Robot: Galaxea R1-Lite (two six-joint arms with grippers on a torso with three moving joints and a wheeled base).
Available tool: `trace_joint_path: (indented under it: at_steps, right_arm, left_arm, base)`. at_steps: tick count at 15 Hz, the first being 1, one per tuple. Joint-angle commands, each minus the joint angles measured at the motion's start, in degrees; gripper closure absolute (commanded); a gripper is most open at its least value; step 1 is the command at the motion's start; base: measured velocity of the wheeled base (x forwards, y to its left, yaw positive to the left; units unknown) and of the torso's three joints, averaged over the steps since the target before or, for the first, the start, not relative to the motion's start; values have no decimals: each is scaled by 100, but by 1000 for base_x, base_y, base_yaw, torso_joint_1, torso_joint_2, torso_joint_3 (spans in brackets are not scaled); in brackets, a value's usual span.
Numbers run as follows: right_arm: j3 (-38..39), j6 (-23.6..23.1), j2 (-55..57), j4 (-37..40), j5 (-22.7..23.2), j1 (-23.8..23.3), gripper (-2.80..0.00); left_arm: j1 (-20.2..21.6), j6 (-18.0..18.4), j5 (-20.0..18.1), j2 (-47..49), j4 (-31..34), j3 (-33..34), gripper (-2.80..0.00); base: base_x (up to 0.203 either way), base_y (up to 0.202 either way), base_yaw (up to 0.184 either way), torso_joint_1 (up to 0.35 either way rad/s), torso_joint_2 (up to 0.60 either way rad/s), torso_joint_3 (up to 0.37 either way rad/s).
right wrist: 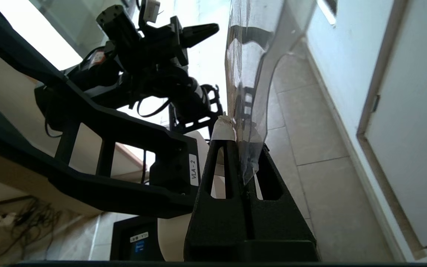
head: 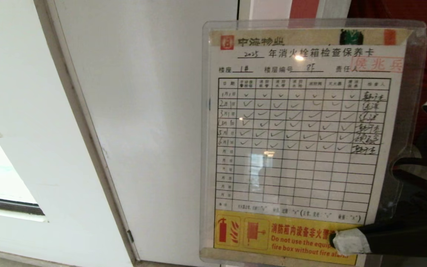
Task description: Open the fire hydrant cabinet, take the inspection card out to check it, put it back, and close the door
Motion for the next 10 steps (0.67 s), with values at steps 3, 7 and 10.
trace_joint_path:
  at_steps: [3, 7, 10]
  right_arm:
    - [-18, 6, 295, -19, 29, 197, 0]
    - [-18, -3, 374, -28, 29, 275, 0]
    - [-9, -3, 374, -26, 29, 319, 0]
  left_arm:
    - [2, 0, -1, -4, 2, 1, 0]
    - [2, 0, -1, -4, 2, 1, 0]
    - [2, 0, -1, -4, 2, 1, 0]
  base:
    - [0, 0, 0, 0, 0, 0]
    - [0, 0, 0, 0, 0, 0]
    - [0, 0, 0, 0, 0, 0]
